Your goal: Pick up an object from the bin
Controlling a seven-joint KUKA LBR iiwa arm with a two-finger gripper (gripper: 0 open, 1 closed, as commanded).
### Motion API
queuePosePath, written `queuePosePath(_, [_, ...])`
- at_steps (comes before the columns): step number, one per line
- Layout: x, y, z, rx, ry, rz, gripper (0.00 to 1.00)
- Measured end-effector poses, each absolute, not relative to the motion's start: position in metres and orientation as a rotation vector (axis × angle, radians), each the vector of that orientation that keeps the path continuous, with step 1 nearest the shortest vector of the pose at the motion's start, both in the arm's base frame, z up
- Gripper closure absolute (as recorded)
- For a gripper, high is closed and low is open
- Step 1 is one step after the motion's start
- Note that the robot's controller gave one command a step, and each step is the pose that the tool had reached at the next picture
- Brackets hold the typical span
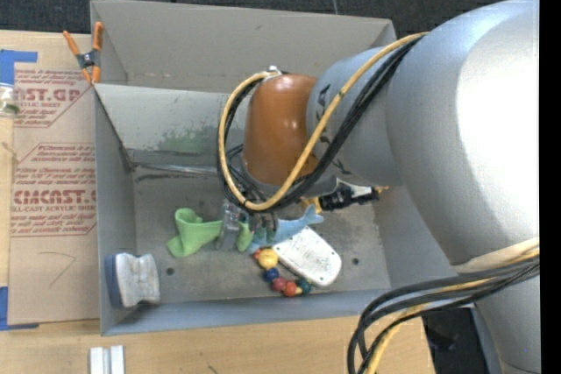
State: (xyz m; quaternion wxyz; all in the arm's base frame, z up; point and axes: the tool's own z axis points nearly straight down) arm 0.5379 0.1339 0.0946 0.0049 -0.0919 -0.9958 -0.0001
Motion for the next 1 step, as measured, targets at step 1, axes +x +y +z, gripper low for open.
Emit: queuePosePath(1, [0.5401, 0.1344, 0.1171, -0.287, -3.126, -0.004, 1.00])
